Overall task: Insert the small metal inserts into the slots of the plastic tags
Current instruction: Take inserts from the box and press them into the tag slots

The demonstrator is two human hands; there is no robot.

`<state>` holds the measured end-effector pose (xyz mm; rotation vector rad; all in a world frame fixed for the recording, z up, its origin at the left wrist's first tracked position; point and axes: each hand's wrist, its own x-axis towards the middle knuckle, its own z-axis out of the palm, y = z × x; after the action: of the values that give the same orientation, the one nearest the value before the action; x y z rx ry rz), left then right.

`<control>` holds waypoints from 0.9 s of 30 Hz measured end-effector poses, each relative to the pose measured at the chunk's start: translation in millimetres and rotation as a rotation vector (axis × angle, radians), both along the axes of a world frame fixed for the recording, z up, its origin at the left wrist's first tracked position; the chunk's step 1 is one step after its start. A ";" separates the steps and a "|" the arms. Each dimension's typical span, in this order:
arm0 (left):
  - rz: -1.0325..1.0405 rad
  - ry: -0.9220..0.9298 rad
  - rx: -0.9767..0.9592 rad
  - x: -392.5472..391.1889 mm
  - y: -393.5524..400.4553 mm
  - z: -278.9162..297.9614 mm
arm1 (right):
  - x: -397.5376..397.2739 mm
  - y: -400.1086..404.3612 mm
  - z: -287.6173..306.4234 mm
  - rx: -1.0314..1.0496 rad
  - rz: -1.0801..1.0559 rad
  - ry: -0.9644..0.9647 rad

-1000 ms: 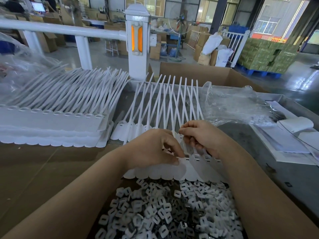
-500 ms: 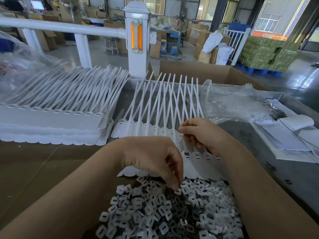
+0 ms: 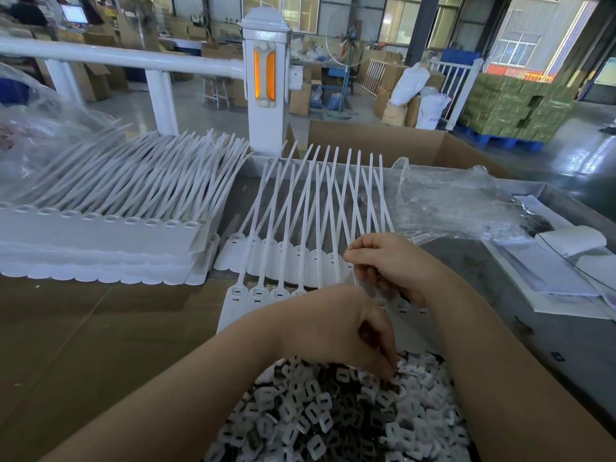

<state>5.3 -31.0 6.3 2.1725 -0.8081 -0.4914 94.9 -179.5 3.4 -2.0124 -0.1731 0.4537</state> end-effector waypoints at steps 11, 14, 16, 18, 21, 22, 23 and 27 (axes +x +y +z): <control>0.698 0.147 -0.403 26.0 35.4 -4.6 | -3.6 -4.9 7.3 0.012 0.172 -0.015; 0.804 0.132 -0.472 29.8 37.7 -7.6 | -3.1 -3.9 9.7 -0.008 0.221 -0.035; 0.804 0.113 -0.456 29.6 35.7 -7.6 | -2.8 -4.0 10.6 -0.018 0.235 -0.053; 0.800 0.100 -0.430 28.8 34.4 -7.2 | -2.5 -4.5 11.0 -0.032 0.238 -0.063; 0.799 0.107 -0.412 28.1 34.8 -6.6 | -2.8 -4.2 10.9 -0.047 0.242 -0.058; 0.798 0.111 -0.404 28.0 34.9 -6.2 | -2.9 -4.0 11.0 -0.050 0.246 -0.051; 0.798 0.118 -0.397 28.0 34.9 -5.9 | -3.0 -4.0 11.0 -0.052 0.252 -0.041; 0.807 0.177 -0.397 27.4 35.2 -4.3 | -2.7 -4.4 10.7 -0.080 0.295 -0.016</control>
<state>32.7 4.2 2.0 1.8443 0.0995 -0.0876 92.2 -184.0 14.1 -2.0777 -0.4721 0.6386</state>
